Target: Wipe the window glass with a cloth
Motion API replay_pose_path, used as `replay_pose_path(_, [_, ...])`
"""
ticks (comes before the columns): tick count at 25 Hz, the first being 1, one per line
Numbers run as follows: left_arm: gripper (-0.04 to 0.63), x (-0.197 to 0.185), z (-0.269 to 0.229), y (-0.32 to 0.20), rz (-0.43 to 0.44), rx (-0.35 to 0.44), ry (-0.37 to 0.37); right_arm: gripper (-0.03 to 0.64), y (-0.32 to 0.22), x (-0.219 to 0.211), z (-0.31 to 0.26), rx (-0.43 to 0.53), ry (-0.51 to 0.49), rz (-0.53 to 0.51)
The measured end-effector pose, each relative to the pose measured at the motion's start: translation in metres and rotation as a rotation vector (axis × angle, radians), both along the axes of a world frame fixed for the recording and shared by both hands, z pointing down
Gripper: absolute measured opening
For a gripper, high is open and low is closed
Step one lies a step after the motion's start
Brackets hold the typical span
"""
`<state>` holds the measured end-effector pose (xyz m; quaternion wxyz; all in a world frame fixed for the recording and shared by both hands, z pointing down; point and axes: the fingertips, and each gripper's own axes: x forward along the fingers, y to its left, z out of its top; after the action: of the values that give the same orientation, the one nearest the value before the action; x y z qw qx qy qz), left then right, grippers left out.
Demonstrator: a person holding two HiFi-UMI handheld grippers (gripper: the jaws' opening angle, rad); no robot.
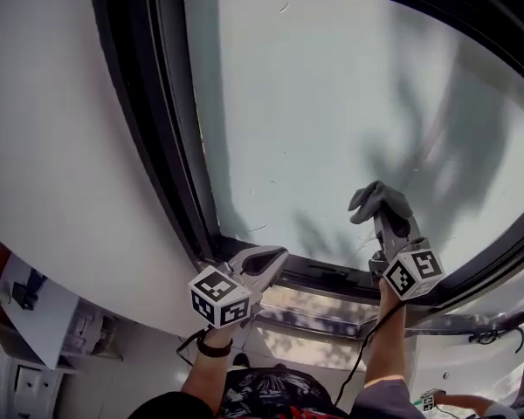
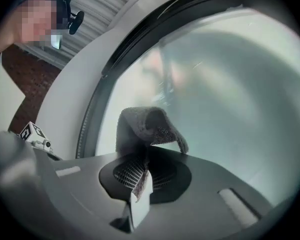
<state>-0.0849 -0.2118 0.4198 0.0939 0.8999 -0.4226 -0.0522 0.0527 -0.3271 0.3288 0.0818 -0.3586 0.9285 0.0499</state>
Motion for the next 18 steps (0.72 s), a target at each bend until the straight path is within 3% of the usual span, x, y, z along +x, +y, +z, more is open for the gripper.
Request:
replay_pose_path(3, [0.0, -0.01, -0.008, 0.015, 0.026, 0.012, 0.062, 0.017, 0.007, -0.07, 0.011, -0.026, -0.013, -0.12])
replay_pose_path(7, [0.0, -0.04, -0.026, 0.039, -0.063, 0.106, 0.061, 0.017, 0.02, -0.158, 0.015, -0.063, -0.042, -0.249])
replay_pose_path(11, [0.0, -0.065, -0.039, 0.062, -0.127, 0.18, 0.032, 0.017, 0.037, -0.245, 0.02, -0.067, 0.002, -0.344])
replay_pose_path(15, [0.0, -0.072, -0.031, 0.065, -0.117, 0.105, 0.038, 0.017, 0.04, -0.295, 0.025, -0.043, 0.044, -0.383])
replay_pose_path(18, [0.0, -0.074, -0.033, 0.07, -0.133, 0.12, 0.001, 0.017, 0.041, -0.317, 0.031, -0.058, 0.087, -0.396])
